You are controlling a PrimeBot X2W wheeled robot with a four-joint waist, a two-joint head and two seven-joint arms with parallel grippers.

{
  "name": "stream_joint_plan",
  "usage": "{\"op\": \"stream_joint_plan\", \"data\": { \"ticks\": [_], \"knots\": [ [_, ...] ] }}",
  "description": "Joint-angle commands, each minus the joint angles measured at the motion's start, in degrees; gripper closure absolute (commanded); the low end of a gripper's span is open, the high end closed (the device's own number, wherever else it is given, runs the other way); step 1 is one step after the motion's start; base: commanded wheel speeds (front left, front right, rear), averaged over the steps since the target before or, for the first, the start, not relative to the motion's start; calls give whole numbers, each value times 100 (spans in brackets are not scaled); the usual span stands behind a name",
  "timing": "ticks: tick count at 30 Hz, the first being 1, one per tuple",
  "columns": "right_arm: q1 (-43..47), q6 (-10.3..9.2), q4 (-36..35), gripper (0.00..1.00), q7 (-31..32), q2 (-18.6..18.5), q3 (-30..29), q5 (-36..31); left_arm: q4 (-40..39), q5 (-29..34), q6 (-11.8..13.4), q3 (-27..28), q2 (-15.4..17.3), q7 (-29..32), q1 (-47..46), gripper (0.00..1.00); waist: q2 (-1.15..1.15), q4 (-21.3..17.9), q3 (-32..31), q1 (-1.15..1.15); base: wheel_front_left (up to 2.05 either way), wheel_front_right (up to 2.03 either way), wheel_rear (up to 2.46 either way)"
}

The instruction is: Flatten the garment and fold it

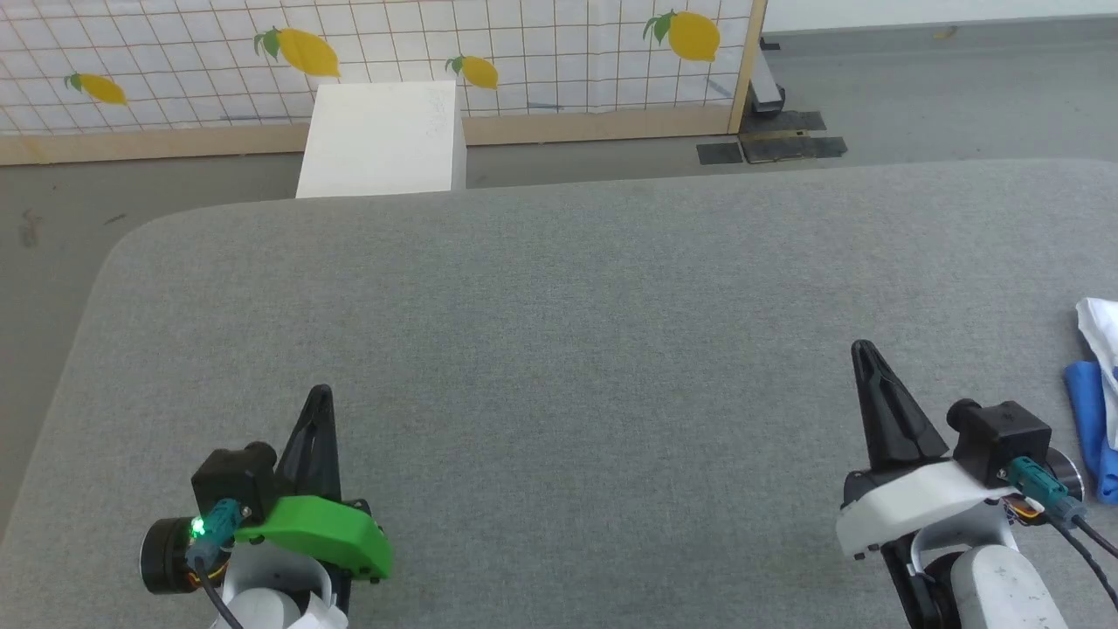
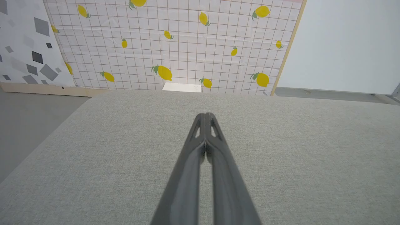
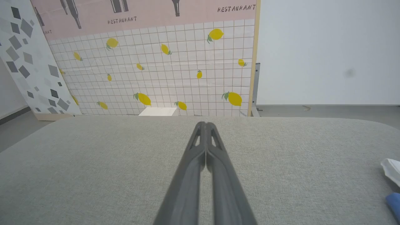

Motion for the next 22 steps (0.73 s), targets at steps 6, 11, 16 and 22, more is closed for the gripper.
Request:
{"op": "stream_joint_plan", "data": {
  "ticks": [6,11,16,22],
  "knots": [
    [121,-5,-111,100,91,8,-8,-103,-87,118,29,22,-31,89,110,100,0,36,-19,0,0,0,0],
    [155,-5,-165,100,148,9,-12,-148,-134,182,38,25,-37,146,127,100,0,64,-33,0,0,0,0],
    [188,-5,-217,100,202,9,-15,-191,-179,243,47,27,-43,202,144,100,0,90,-47,0,0,0,0],
    [229,-6,-280,100,269,10,-19,-244,-234,318,57,30,-49,269,165,100,0,122,-63,0,0,0,0]
  ]
}}
